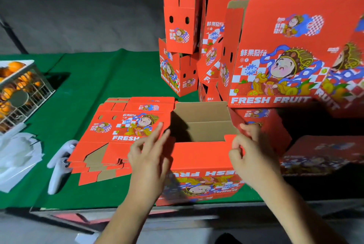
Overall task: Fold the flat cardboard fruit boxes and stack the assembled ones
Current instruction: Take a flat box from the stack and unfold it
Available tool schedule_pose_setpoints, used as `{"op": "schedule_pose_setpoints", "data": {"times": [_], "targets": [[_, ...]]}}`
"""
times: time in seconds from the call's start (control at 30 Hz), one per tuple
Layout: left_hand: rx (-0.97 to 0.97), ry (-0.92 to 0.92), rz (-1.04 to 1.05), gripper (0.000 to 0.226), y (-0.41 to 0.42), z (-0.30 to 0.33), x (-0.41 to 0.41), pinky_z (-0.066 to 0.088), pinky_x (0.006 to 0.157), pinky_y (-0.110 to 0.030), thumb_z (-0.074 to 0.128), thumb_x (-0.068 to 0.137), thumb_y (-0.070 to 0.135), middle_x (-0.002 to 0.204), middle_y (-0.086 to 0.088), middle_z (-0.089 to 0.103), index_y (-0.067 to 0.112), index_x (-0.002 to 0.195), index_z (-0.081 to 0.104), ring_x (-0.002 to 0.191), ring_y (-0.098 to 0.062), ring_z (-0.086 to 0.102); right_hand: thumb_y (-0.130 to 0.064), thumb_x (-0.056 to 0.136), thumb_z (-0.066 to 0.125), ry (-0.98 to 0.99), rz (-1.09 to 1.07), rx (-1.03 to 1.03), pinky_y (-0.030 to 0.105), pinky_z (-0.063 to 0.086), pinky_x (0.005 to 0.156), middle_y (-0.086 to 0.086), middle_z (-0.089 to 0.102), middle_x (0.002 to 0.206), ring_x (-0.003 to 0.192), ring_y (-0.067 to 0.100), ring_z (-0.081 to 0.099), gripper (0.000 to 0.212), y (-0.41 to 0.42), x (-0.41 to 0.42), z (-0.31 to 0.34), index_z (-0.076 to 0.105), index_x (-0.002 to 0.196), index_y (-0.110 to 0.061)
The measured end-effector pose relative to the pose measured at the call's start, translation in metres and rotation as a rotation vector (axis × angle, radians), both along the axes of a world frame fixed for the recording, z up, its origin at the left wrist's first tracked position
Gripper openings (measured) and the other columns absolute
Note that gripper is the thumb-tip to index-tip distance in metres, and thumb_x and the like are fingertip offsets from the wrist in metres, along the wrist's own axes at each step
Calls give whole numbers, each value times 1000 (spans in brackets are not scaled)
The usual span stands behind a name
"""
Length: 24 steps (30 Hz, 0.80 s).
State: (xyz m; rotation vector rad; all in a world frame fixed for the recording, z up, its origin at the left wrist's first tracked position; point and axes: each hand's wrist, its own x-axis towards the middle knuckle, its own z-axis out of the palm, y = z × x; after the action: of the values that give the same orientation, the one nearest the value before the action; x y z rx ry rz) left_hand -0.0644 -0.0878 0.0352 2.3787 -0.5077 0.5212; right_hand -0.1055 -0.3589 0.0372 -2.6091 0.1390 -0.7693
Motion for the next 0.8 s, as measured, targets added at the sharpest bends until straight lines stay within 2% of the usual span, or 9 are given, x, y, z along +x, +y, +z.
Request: {"op": "schedule_pose_setpoints", "data": {"times": [0.1, 0.17, 0.33, 0.47, 0.53, 0.6, 0.67, 0.73, 0.8], "targets": [[-34, -4, -31, 61, 1, -3, -1, 25, 95, -30, 54, 74, 2, 160, 17, 40, 33, 127, 60, 116, -11, 37, -30, 81, 51, -32, 62, -4, 39, 45, 90, 3, 49, 113, 111, 30, 54, 16, -9, 11, 4, 59, 90, -19], [-55, 33, -52, 54, 4, -1, 4, 29, 95, -35, 58, 75, 3, 153, 17, 46, 32, 121, 53, 112, -13, 38, -28, 85, 51, -56, 102, 29, 41, 42, 98, 5, 44, 120, 118, 31, 51, 28, -9, 11, -4, 55, 111, -20], [239, -32, -163, 65, 5, 34, 38, 31, 86, -38, 59, 81, 52, 107, 7, 37, 32, 142, 44, 100, -17, 37, -21, 86, 51, -134, 128, 57, 51, 45, 94, 8, 41, 122, 108, 33, 50, 40, -9, 14, -9, 42, 124, -12], [198, 133, -246, 67, -13, 46, 63, 34, 110, -45, 46, 81, 64, 128, -5, 38, 37, 142, 51, 130, -24, 36, -18, 85, 49, -80, 107, 93, 50, 43, 101, 8, 46, 129, 117, 35, 50, 50, -10, 14, -5, 41, 134, -14], [206, 298, -188, 73, -15, 46, 78, 26, 116, -44, 30, 82, 78, 143, -5, 37, 53, 150, 38, 139, -26, 32, -17, 84, 50, 0, 119, 90, 48, 42, 104, 7, 50, 130, 120, 32, 49, 58, -9, 11, -2, 45, 142, -14], [385, 435, -121, 78, -17, 42, 90, 21, 112, -46, 5, 77, 91, 144, -1, 39, 67, 151, 13, 134, -27, 31, -30, 89, 47, 78, 141, -25, 48, 42, 103, 1, 51, 129, 120, 28, 47, 55, -8, 8, -1, 54, 143, -21], [491, 380, -78, 79, -21, 35, 95, 24, 105, -46, -2, 79, 89, 136, -1, 46, 64, 154, 1, 125, -30, 37, -48, 91, 44, 154, 155, -88, 44, 40, 106, -3, 47, 133, 126, 22, 40, 54, -9, 5, -3, 59, 139, -30], [334, 198, -44, 69, -21, 30, 94, 26, 99, -42, 13, 94, 76, 122, 4, 55, 52, 159, 14, 115, -27, 44, -61, 89, 43, 227, 167, 21, 30, 27, 112, -8, 35, 142, 135, 11, 28, 52, -12, 7, -5, 58, 134, -40], [45, 18, -102, 49, -15, 29, 91, 31, 91, -42, 24, 103, 64, 96, 15, 60, 44, 133, 56, 100, -24, 52, -71, 84, 43, 269, 153, 364, 14, 20, 109, -14, 31, 140, 135, 2, 28, 45, -13, 13, -1, 55, 119, -46]]}}
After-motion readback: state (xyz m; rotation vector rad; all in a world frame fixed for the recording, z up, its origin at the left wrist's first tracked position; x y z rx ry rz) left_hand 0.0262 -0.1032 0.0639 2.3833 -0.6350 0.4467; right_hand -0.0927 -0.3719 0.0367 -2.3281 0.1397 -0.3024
